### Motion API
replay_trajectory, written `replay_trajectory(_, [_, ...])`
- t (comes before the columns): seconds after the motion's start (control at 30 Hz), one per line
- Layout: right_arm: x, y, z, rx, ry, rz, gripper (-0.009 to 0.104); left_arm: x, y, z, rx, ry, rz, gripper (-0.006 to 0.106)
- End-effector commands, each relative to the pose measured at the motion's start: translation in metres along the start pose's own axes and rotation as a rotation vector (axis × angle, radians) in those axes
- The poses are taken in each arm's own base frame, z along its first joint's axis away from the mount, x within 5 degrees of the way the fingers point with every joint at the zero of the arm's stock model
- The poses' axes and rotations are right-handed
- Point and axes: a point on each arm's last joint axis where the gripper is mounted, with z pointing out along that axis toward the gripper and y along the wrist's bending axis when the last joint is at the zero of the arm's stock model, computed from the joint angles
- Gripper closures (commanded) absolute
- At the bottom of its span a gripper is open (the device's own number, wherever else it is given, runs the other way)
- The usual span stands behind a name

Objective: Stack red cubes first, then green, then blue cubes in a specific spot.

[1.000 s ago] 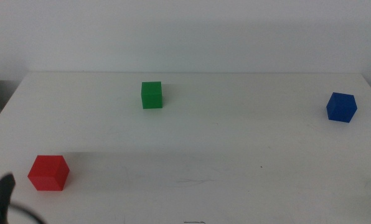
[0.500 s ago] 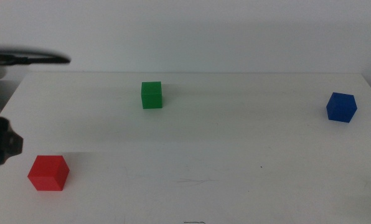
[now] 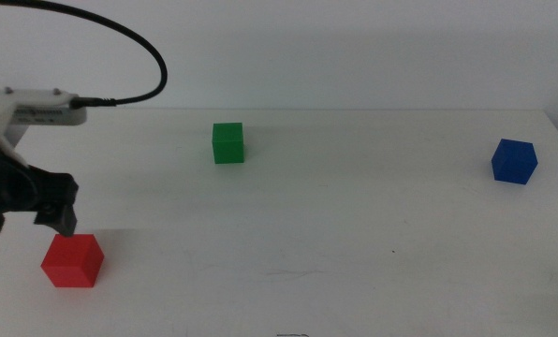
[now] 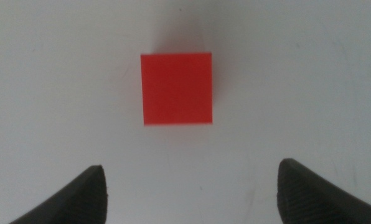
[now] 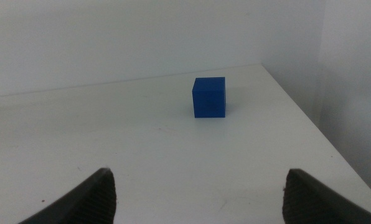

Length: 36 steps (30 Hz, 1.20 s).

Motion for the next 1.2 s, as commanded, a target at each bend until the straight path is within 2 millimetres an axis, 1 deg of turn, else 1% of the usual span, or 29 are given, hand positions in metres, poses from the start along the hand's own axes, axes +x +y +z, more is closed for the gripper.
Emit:
replay_trajectory(0.0, [-0.014, 0.002, -0.004, -0.013, -0.116, -0.023, 0.024, -0.013, 0.0, -0.003, -0.003, -0.071, -0.013, 0.007])
replay_trajectory(0.13, [-0.014, 0.002, -0.004, -0.013, -0.116, -0.023, 0.024, -0.029, 0.004, 0.014, -0.027, -0.021, 0.003, 0.007])
replay_trajectory(0.27, [-0.014, 0.002, -0.004, -0.013, -0.116, -0.023, 0.024, -0.046, 0.006, 0.027, -0.037, 0.018, 0.03, 0.007])
replay_trajectory(0.4, [-0.014, 0.002, -0.004, -0.013, -0.116, -0.023, 0.024, -0.054, 0.007, 0.043, -0.034, 0.054, 0.048, 0.007])
replay_trajectory(0.5, [-0.014, 0.002, -0.004, -0.013, -0.116, -0.023, 0.024, -0.056, 0.009, 0.056, -0.032, 0.084, 0.059, 0.007])
replay_trajectory(0.6, [-0.014, 0.002, -0.004, -0.013, -0.116, -0.023, 0.024, -0.057, 0.015, 0.068, -0.01, 0.117, 0.047, 0.007])
replay_trajectory(0.7, [-0.014, 0.002, -0.004, -0.013, -0.116, -0.023, 0.024, -0.057, 0.02, 0.075, 0.03, 0.133, 0.039, 0.007])
replay_trajectory(1.17, [-0.014, 0.002, -0.004, -0.013, -0.116, -0.023, 0.024, -0.057, 0.016, 0.111, 0.084, 0.22, 0.027, 0.007])
